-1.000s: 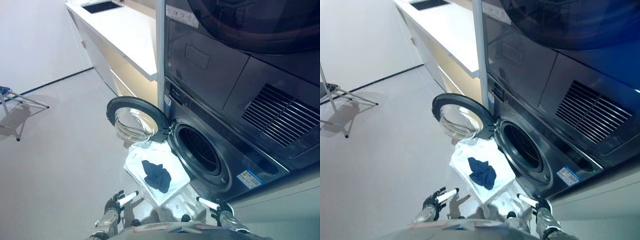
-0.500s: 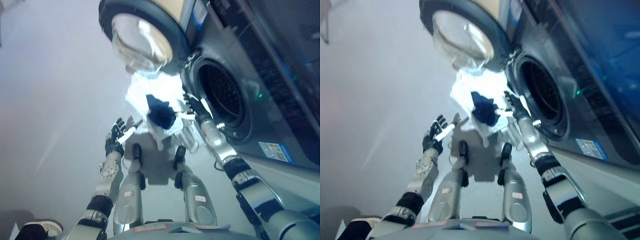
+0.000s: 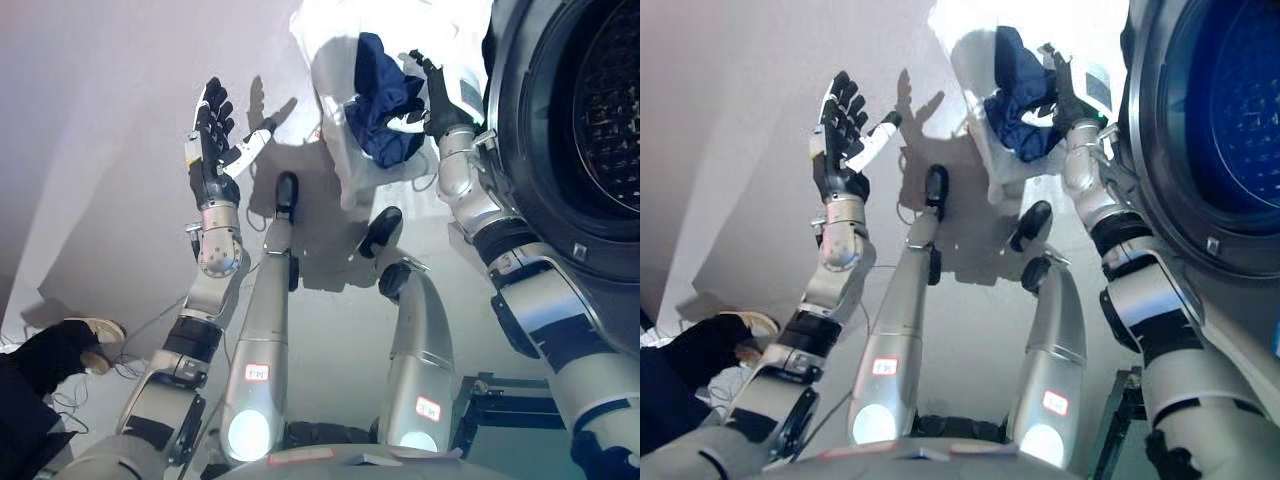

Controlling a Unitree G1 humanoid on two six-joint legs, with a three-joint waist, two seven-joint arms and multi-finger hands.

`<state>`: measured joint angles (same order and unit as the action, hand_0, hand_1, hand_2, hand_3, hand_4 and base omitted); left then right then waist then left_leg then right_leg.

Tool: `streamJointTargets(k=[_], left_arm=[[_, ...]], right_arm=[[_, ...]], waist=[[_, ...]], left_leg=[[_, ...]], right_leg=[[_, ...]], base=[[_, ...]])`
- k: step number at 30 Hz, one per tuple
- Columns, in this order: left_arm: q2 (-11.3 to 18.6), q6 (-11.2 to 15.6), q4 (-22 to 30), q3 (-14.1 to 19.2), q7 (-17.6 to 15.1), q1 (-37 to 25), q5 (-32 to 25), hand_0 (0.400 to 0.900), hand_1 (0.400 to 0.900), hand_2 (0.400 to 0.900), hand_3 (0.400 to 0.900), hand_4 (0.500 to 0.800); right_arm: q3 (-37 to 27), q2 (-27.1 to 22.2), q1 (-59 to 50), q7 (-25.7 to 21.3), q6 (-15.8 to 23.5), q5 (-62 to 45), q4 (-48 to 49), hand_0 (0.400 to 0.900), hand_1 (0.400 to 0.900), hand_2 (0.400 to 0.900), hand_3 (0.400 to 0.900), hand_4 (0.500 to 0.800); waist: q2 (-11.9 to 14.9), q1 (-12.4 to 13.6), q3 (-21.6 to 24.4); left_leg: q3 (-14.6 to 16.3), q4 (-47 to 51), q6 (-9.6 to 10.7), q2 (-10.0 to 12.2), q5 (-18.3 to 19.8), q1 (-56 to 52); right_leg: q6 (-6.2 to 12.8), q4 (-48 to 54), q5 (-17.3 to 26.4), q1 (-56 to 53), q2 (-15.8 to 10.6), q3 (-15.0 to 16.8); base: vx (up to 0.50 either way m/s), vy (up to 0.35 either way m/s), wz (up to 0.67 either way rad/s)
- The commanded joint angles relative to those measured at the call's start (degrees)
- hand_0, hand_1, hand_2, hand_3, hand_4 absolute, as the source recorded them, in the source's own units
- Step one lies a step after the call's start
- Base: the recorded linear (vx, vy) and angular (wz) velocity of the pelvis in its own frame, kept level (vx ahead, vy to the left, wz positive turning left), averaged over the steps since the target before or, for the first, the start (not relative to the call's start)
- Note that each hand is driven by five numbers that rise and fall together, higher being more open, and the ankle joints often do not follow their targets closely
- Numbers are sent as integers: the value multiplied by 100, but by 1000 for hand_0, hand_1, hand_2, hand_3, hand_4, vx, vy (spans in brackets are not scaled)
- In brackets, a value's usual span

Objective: Put the clothes in the basket into the washing machine.

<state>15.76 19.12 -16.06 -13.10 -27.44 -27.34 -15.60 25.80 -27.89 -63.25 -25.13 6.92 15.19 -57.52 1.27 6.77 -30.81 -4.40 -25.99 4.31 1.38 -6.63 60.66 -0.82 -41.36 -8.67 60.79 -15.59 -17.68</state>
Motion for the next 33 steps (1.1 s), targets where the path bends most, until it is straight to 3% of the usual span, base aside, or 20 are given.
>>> streamJointTargets(k=[1, 7, 19, 20, 28, 33], left_arm=[[86, 635, 1075, -150, -233, 272, 391, 900, 900, 900, 900, 800], [168, 599, 1509, -351, -287, 328, 215, 900, 900, 900, 900, 800], [226, 552, 1607, -390, -328, 596, 75, 900, 900, 900, 900, 800], [234, 551, 1603, -407, -320, 611, 69, 900, 900, 900, 900, 800], [216, 499, 1545, -342, -368, 595, 123, 900, 900, 900, 900, 800], [176, 445, 1448, -220, -457, 591, 226, 900, 900, 900, 900, 800]], right_arm=[[177, -315, -225, -623, 194, 181, -23, 900, 900, 900, 900, 800], [342, -174, -268, -478, 205, -49, -294, 900, 900, 900, 900, 800], [385, 257, 145, -378, -7, 285, -517, 900, 900, 900, 900, 800], [393, 292, 154, -382, -9, 297, -539, 400, 400, 400, 400, 500], [276, 264, 316, -533, -4, 317, -320, 400, 400, 400, 400, 500], [116, 142, 502, -645, -1, 355, 337, 400, 400, 400, 400, 500]], waist=[[-179, 142, 553], [-274, 185, 586], [-368, 119, 599], [-377, 108, 613], [-369, 47, 674], [-269, -85, 718]], left_leg=[[-22, -1279, -140, -33, 1287, 788], [-5, -2587, -238, -227, 1674, 1795], [-15, -3262, -309, -300, 1761, 2409], [-28, -3277, -314, -306, 1758, 2430], [-23, -3434, -324, -283, 1748, 2488], [-31, -3383, -293, -250, 1730, 2382]], right_leg=[[900, -567, -60, 856, -166, 291], [668, -1737, -502, 1905, -427, 650], [596, -2412, -542, 2643, -542, 944], [591, -2419, -532, 2662, -540, 949], [595, -2473, -457, 2717, -509, 1054], [600, -2332, -391, 2562, -467, 1003]], base=[[-38, 28, 6], [-30, 18, -2], [-11, 7, 0], [0, 0, 0], [-9, 3, -1], [-8, -4, -5]])
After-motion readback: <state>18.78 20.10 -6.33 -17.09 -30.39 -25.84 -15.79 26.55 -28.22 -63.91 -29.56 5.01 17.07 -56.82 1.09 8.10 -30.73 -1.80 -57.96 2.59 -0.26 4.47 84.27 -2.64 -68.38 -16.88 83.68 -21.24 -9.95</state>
